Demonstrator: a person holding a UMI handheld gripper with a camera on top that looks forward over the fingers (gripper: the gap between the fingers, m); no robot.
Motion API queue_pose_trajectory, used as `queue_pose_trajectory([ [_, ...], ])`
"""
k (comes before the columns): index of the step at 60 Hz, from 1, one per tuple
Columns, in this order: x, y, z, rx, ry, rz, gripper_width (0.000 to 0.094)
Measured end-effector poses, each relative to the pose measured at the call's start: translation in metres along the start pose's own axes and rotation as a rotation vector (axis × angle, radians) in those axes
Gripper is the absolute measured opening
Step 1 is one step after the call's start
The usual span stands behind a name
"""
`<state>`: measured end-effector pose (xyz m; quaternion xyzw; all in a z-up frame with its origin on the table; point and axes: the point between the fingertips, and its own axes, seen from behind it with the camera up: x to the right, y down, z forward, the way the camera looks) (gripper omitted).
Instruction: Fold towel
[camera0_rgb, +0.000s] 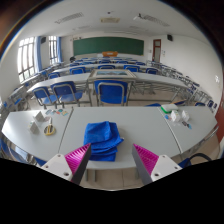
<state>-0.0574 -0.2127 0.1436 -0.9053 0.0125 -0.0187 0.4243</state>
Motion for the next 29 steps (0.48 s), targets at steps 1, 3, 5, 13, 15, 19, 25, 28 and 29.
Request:
queue_pose_trajectory([
  [1,-0.003,0.0,-0.009,0.003,0.004,-0.004,0.085],
  [3,-0.006,0.0,-0.024,0.009,0.014,-0.011,0.0852],
  [5,-0.01,0.001,-0.037,0.011,0.025,-0.019,0.0856],
  [13,-0.027,0.006,-0.082,0.028,0.048,-0.035,0.0851],
  [15,-0.031,0.008,-0.091,0.03,0.052,-0.037,0.0849],
  [19,-0.036,0.013,-0.105,0.034,0.061,-0.038,0.0848],
  [25,-0.042,0.019,-0.126,0.042,0.074,-0.039,0.085],
  [28,-0.043,0.021,-0.132,0.047,0.079,-0.039,0.085],
  [29,-0.044,0.021,-0.133,0.05,0.081,-0.038,0.0851],
])
